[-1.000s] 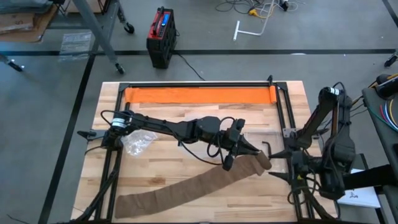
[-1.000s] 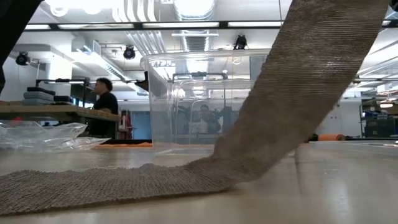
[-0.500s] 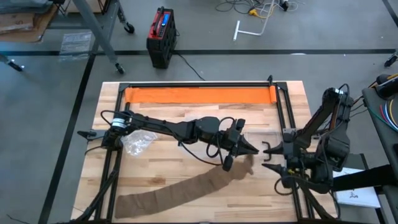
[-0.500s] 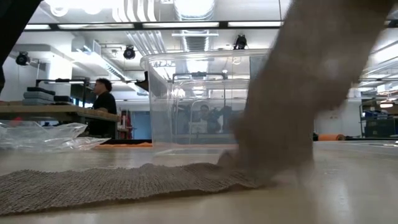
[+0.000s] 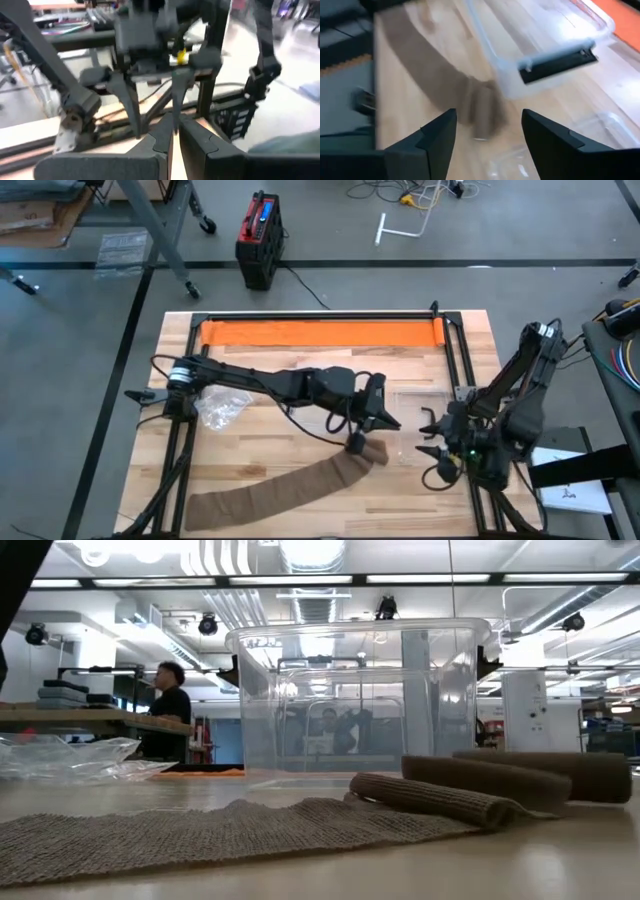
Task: Roll bandage
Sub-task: Roll the brown bandage
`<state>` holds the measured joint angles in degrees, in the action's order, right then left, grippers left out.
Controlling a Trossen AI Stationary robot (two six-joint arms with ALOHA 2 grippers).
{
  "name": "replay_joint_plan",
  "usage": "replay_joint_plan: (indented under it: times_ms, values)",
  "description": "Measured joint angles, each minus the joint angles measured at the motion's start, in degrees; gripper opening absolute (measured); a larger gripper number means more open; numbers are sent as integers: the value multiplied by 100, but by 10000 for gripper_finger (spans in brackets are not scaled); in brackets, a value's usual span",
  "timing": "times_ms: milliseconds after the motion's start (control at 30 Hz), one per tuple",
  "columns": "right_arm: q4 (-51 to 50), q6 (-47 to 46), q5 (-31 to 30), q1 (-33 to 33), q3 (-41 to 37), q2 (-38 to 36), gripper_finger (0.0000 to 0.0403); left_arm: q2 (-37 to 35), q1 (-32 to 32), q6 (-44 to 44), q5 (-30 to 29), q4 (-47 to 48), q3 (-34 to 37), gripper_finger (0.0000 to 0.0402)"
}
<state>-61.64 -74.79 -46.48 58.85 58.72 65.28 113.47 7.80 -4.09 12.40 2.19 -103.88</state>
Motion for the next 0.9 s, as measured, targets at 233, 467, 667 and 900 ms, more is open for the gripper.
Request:
replay_joint_plan:
  times_ms: [233,467,667,900]
  values:
    - [1841,684,216,-230,-1279,362,228,-865,293,-445,-1114,1656,11,20]
    - [3996,1867,293,-759,-1593,1792,210,-1643,616,-48,-1984,1702,1014,20]
    - [4438,1943,466,-1106,-1410,2786,213,-2050,857,540,-2003,382,2677,20]
    - [4413,1933,626,-1463,-1141,3370,221,-2179,1125,1066,-2050,-265,3713,20]
